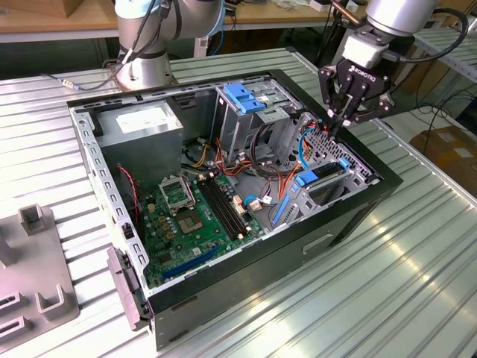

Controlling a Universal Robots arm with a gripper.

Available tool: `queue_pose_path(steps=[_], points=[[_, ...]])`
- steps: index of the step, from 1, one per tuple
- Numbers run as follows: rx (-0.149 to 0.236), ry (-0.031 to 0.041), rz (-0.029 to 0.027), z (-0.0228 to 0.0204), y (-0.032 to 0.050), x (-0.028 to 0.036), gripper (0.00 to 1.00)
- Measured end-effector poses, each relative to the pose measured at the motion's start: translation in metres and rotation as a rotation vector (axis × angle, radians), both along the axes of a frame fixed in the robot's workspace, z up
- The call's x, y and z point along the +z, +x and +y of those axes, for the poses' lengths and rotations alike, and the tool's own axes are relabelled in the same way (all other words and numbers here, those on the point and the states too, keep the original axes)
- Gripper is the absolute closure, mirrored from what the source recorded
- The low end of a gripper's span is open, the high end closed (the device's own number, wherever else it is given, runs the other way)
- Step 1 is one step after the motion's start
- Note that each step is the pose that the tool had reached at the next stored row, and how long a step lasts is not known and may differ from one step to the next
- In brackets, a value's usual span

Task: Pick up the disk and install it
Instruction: 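Insert the first disk wire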

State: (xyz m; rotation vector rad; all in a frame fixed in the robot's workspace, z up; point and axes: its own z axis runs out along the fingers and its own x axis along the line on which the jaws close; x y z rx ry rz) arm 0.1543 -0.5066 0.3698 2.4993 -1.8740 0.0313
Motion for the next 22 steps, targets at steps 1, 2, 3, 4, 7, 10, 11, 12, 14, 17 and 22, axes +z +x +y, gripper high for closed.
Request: queue_pose_path(steps=[1, 2, 3, 4, 7, 10, 11, 12, 14, 17, 22], points=[[-0.009, -0.0001, 0.0001, 0.0000, -0.0001, 0.0000, 0.84], [-0.027, -0.0001, 0.0001, -0.0001, -0.0001, -0.0002, 0.84], [-0.047, 0.0001, 0.0001, -0.0001, -0.0001, -0.0005, 0.84], [-0.064, 0.0000, 0.0000, -0.0001, -0.0001, -0.0006, 0.84], [-0.123, 0.0001, 0.0001, -0.0001, -0.0001, -0.0013, 0.84], [-0.150, 0.0003, 0.0001, -0.0001, -0.0018, -0.0017, 0.84], [-0.150, 0.0002, 0.0001, -0.0001, -0.0024, -0.0017, 0.84], [-0.150, 0.0001, 0.0001, -0.0001, -0.0029, -0.0017, 0.84], [-0.150, 0.0000, 0.0001, -0.0001, -0.0046, -0.0017, 0.84], [-0.150, 0.0000, 0.0001, -0.0006, -0.0051, -0.0017, 0.84], [-0.186, 0.0000, 0.0001, -0.0029, -0.0053, -0.0027, 0.84]])
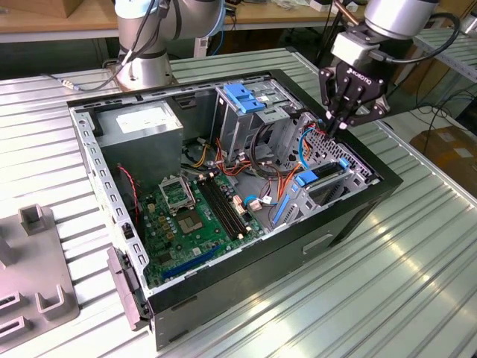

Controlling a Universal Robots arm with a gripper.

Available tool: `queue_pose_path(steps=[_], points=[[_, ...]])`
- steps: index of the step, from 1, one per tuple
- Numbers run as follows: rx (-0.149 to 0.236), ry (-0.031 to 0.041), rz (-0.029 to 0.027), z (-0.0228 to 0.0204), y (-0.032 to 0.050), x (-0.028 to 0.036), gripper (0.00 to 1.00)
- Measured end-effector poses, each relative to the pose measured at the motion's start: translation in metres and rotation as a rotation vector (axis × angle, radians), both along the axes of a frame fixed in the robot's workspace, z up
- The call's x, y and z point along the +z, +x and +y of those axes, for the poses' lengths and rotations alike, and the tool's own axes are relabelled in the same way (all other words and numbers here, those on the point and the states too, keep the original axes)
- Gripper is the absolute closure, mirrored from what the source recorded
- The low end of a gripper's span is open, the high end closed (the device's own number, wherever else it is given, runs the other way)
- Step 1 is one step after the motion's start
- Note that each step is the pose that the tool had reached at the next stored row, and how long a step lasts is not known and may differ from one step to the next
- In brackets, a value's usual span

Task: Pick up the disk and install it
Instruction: 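Insert the first disk wire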

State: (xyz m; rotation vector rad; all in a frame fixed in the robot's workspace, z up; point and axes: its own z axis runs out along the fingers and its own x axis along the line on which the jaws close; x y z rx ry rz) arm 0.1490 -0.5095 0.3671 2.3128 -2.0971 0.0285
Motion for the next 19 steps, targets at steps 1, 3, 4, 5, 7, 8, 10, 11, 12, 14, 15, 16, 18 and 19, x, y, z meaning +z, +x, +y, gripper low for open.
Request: queue_pose_path(steps=[1, 3, 4, 5, 7, 8, 10, 11, 12, 14, 15, 16, 18, 19], points=[[-0.011, 0.0001, 0.0000, 0.0000, 0.0000, -0.0002, 0.84], [-0.038, 0.0004, 0.0000, -0.0007, -0.0003, -0.0008, 0.84], [-0.039, 0.0001, 0.0000, -0.0033, -0.0009, -0.0008, 0.84], [-0.039, 0.0001, 0.0000, -0.0049, -0.0014, -0.0008, 0.84], [-0.039, 0.0000, 0.0000, -0.0091, -0.0022, -0.0009, 0.84], [-0.039, 0.0000, 0.0000, -0.0104, -0.0025, -0.0010, 0.84], [-0.040, 0.0002, 0.0000, -0.0124, -0.0041, -0.0016, 0.84], [-0.040, 0.0002, 0.0000, -0.0127, -0.0054, -0.0017, 0.84], [-0.040, 0.0002, 0.0000, -0.0131, -0.0068, -0.0018, 0.84], [-0.040, 0.0004, 0.0000, -0.0141, -0.0080, -0.0022, 0.84], [-0.040, 0.0002, 0.0000, -0.0151, -0.0082, -0.0022, 0.84], [-0.040, 0.0002, 0.0000, -0.0163, -0.0082, -0.0023, 0.84], [-0.040, 0.0003, 0.0000, -0.0196, -0.0083, -0.0025, 0.84], [-0.040, 0.0002, 0.0000, -0.0210, -0.0083, -0.0026, 0.84]])
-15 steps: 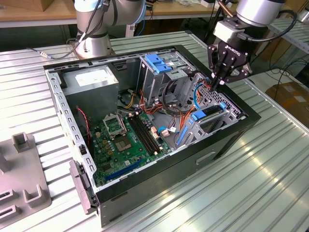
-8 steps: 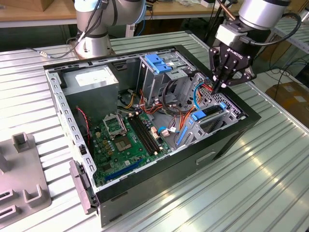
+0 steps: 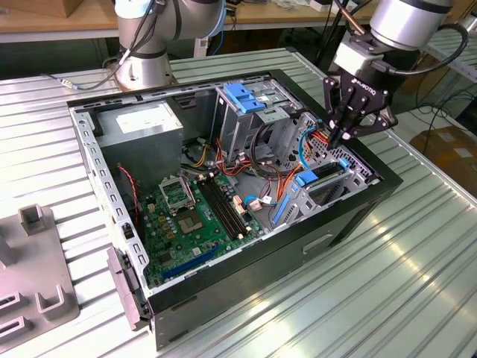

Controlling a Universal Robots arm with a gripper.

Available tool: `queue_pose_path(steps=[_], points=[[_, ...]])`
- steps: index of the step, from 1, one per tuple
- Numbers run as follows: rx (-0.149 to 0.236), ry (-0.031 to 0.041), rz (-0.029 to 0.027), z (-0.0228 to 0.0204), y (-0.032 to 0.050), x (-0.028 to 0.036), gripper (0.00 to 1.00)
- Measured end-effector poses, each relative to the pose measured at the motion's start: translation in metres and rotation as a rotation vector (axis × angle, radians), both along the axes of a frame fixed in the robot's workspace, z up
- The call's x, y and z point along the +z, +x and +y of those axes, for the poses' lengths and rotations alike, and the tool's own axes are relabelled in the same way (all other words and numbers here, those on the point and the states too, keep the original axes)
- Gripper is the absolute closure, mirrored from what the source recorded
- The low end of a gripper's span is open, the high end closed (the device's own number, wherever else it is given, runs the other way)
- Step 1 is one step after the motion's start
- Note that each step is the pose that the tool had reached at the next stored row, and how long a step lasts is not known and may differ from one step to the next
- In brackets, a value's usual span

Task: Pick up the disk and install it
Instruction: 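Insert the first disk wire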

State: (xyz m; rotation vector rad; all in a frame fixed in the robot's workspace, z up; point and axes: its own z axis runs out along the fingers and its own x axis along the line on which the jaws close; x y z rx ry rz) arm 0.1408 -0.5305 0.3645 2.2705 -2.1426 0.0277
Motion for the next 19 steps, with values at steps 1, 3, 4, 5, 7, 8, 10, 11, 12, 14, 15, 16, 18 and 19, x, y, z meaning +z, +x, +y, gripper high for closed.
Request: queue_pose_path(steps=[1, 3, 4, 5, 7, 8, 10, 11, 12, 14, 15, 16, 18, 19], points=[[0.000, -0.0001, 0.0000, -0.0028, -0.0001, -0.0001, 0.84], [0.000, 0.0001, 0.0000, -0.0076, -0.0001, -0.0003, 0.84], [0.000, -0.0001, 0.0000, -0.0119, -0.0002, -0.0004, 0.84], [0.000, -0.0001, 0.0000, -0.0148, -0.0002, -0.0005, 0.84], [0.000, 0.0000, 0.0000, -0.0183, -0.0004, -0.0007, 0.84], [0.000, 0.0001, 0.0000, -0.0193, -0.0005, -0.0008, 0.84], [0.000, 0.0001, 0.0000, -0.0197, -0.0005, -0.0008, 0.84], [0.000, 0.0000, 0.0000, -0.0198, -0.0006, -0.0007, 0.84], [0.000, 0.0000, 0.0000, -0.0199, -0.0006, -0.0008, 0.84], [0.000, 0.0001, 0.0000, -0.0207, -0.0006, -0.0009, 0.84], [0.000, -0.0001, 0.0000, -0.0215, -0.0006, -0.0010, 0.84], [-0.001, 0.0002, 0.0000, -0.0222, -0.0009, -0.0013, 0.84], [-0.008, 0.0002, -0.0001, -0.0223, -0.0024, -0.0019, 0.84], [-0.012, 0.0001, 0.0000, -0.0223, -0.0033, -0.0022, 0.84]])
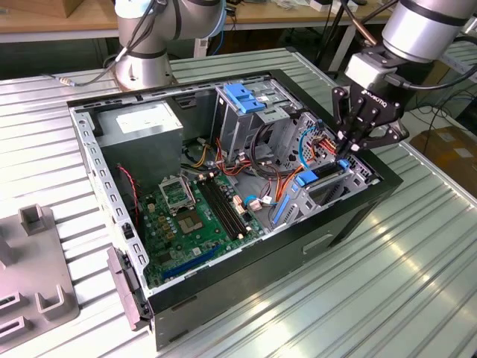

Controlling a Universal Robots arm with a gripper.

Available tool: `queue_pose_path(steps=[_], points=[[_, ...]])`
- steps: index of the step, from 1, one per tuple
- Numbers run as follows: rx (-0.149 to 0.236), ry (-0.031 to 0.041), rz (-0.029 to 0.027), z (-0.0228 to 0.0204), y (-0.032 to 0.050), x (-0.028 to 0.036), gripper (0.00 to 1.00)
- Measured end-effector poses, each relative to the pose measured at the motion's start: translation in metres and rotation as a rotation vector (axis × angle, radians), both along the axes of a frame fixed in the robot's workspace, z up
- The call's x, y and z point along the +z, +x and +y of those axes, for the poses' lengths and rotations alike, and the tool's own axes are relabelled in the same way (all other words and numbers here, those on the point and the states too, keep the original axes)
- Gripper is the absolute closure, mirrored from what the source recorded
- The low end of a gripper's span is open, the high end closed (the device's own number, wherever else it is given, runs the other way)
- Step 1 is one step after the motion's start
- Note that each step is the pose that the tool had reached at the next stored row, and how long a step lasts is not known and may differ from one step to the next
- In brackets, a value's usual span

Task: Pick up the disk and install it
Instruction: 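Insert the first disk wire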

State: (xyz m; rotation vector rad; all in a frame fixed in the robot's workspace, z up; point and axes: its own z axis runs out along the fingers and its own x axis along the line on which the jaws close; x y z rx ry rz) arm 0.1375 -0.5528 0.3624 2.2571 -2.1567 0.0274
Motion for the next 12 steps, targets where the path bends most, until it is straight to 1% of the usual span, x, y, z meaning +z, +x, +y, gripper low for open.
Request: queue_pose_path(steps=[4, 5, 9, 12], points=[[-0.025, -0.0001, 0.0000, 0.0006, -0.0034, -0.0023, 0.84], [-0.029, -0.0003, 0.0000, 0.0013, -0.0041, -0.0029, 0.84], [-0.030, 0.0004, -0.0001, 0.0049, -0.0046, -0.0053, 0.84], [-0.030, 0.0005, -0.0001, 0.0052, -0.0057, -0.0070, 0.84]])
